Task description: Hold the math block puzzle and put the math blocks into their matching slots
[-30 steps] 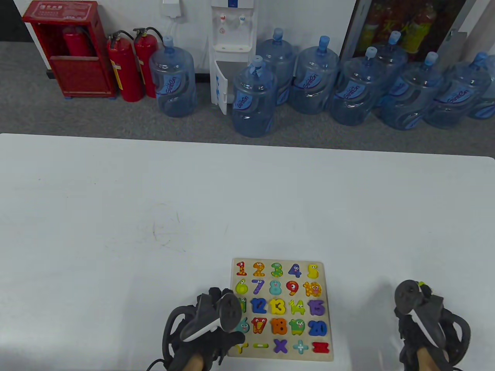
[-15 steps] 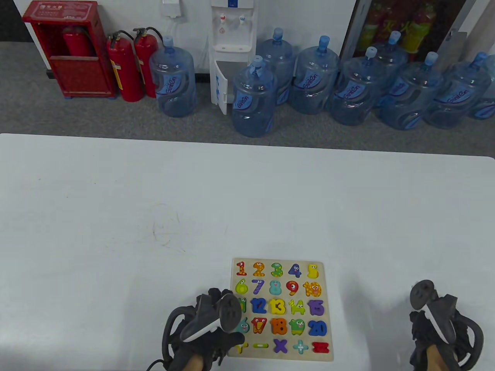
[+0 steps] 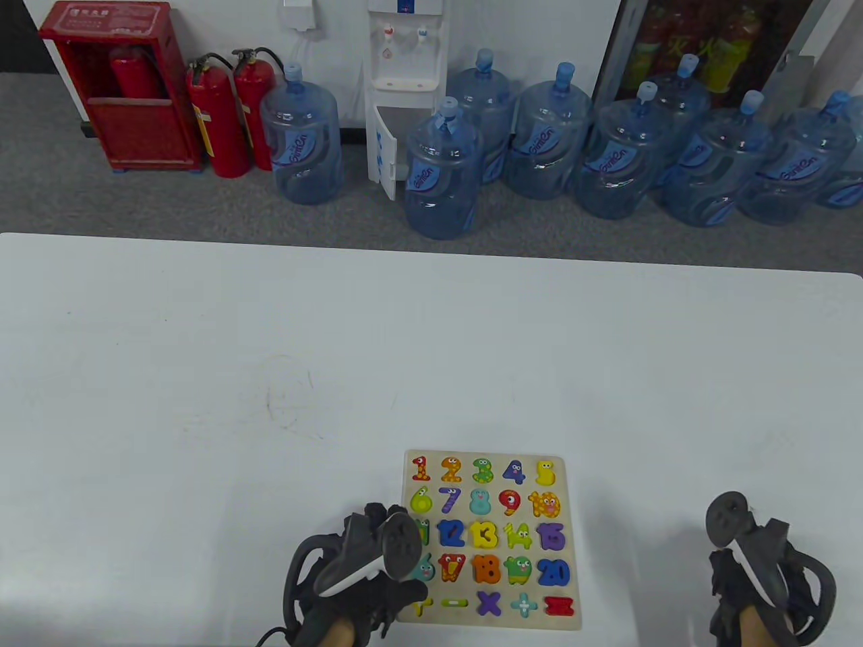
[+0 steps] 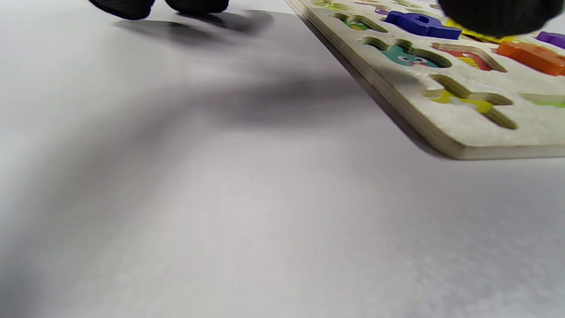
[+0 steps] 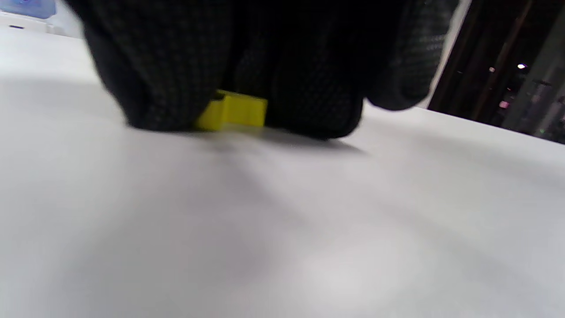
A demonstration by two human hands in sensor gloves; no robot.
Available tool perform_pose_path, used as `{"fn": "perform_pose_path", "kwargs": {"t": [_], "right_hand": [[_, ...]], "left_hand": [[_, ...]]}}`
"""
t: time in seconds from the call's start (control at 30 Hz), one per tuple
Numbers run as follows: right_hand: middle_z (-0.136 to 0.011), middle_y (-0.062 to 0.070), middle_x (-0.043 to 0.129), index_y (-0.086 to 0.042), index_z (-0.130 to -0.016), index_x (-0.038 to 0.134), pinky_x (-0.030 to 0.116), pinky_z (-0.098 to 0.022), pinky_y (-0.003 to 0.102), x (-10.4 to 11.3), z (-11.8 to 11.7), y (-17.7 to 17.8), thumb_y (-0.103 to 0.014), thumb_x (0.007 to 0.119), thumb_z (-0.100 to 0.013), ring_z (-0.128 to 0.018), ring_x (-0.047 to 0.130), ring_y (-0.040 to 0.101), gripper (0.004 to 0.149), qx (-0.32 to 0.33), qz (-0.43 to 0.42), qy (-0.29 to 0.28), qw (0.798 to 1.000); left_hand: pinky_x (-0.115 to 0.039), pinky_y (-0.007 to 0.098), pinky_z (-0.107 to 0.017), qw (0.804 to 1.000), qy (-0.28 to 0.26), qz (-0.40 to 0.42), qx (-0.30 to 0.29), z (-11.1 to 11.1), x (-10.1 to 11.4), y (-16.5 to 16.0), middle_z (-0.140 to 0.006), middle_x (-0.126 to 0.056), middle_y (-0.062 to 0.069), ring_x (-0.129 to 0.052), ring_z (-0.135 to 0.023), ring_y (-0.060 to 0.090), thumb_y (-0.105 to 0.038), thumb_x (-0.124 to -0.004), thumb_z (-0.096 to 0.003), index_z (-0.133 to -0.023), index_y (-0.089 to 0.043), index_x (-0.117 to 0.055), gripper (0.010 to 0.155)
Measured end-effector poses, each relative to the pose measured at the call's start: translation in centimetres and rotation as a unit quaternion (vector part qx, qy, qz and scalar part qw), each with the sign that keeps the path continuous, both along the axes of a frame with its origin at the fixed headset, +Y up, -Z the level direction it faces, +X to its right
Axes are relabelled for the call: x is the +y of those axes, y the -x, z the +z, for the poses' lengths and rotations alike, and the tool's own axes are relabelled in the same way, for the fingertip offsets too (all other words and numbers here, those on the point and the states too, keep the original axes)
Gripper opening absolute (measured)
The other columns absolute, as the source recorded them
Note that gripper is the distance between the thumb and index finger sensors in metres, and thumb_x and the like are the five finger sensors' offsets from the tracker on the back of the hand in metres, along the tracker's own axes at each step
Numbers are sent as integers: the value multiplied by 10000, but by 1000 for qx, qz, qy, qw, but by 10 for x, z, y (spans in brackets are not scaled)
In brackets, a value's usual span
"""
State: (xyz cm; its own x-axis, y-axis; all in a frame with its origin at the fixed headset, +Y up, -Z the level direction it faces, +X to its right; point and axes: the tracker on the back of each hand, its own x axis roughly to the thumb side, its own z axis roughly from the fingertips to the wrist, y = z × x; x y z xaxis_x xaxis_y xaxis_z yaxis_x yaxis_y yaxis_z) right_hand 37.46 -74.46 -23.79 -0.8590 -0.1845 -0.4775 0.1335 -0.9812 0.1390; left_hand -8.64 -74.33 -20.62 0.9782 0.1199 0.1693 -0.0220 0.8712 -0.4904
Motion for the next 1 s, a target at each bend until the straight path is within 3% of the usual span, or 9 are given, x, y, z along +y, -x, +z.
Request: {"fn": "perform_pose_path", "kwargs": {"t": [0.1, 0.3, 0.67, 1.0], "right_hand": [[-786, 23, 838, -175, -860, 679, 819, -488, 371, 0, 1, 9, -297, 877, -238, -614, 947, 206, 664, 27, 12, 7, 1000], [-779, -10, 850, -214, -857, 692, 805, -509, 382, 4, 5, 31, -313, 892, -225, -616, 948, 184, 670, 90, 4, -5, 996], [-794, -10, 849, -221, -862, 699, 795, -530, 394, 31, 9, 101, -305, 885, -239, -632, 948, 188, 655, 214, -5, -66, 975], [-794, 2, 852, -209, -865, 703, 798, -523, 399, 56, 15, 155, -301, 885, -245, -628, 949, 196, 652, 298, -83, -107, 945]], "left_hand": [[-518, 678, -723, 1000, 2, -1, 0, 0, 0, -1, -1113, -227, 111, -394, -1055, 470, -631, -692, -333, -1066, -224, -240, 953], [-519, 678, -722, 1000, -2, 0, -1, 1, 1, 0, -1109, -227, 140, -399, -1054, 469, -630, -692, -334, -1066, -222, -241, 952], [-515, 680, -723, 1000, -3, -5, 11, -1, 0, 4, -1114, -226, 112, -392, -1057, 469, -630, -691, -334, -1066, -225, -241, 950], [-511, 682, -724, 999, -7, -15, 33, -6, 1, 15, -1115, -227, 111, -389, -1058, 470, -629, -692, -337, -1068, -226, -243, 948]]}}
